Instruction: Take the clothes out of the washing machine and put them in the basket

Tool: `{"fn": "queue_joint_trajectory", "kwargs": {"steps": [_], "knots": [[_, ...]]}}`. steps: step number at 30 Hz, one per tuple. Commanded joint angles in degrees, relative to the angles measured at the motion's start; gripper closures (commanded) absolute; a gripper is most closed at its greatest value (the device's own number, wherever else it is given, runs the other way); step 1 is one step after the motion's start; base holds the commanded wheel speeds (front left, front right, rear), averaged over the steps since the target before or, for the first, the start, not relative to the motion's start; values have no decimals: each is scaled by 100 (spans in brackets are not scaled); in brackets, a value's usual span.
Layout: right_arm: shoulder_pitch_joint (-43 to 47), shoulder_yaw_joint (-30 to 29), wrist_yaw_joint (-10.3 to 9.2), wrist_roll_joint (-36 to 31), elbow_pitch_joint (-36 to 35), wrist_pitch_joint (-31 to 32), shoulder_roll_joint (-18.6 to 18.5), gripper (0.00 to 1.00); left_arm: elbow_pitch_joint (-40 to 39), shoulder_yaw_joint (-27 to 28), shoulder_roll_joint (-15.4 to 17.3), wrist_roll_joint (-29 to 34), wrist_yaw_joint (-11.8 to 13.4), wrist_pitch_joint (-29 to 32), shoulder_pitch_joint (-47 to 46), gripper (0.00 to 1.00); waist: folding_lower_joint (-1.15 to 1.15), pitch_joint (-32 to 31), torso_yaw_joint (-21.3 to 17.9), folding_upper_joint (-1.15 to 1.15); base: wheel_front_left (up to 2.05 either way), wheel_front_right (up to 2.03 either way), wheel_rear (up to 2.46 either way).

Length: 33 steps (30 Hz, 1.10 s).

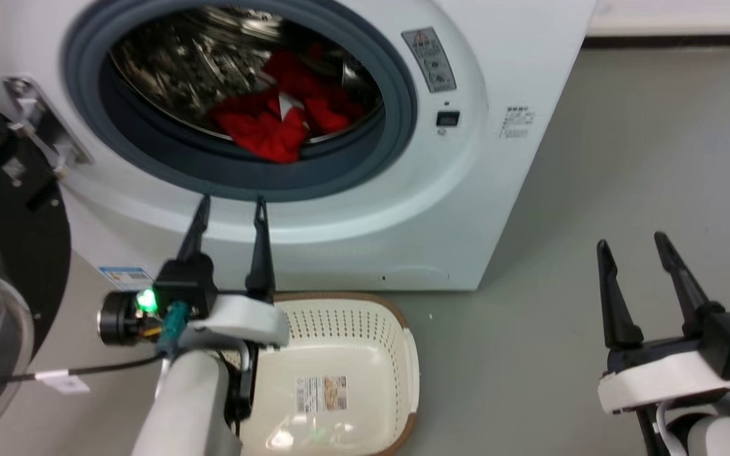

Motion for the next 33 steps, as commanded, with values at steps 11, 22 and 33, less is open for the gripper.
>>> {"fn": "queue_joint_trajectory", "kwargs": {"steps": [11, 22, 33], "knots": [[-760, 104, -4, -58, -477, -49, 16, 0, 883, 385, 209, 9, -190, -16, -1698, 0, 0, 1511, -396, 0, 0, 0, 0], [-1198, 318, -4, 89, -631, -126, 16, 0, 2408, 464, 657, -5, -436, 61, -3464, 0, 0, 2389, -739, 0, 0, 0, 0], [-1454, 454, -4, 302, -335, -347, 16, 0, 3810, 377, 1154, 90, -538, 575, -5190, 0, 0, 2805, -1068, 0, 0, 0, 0]]}}
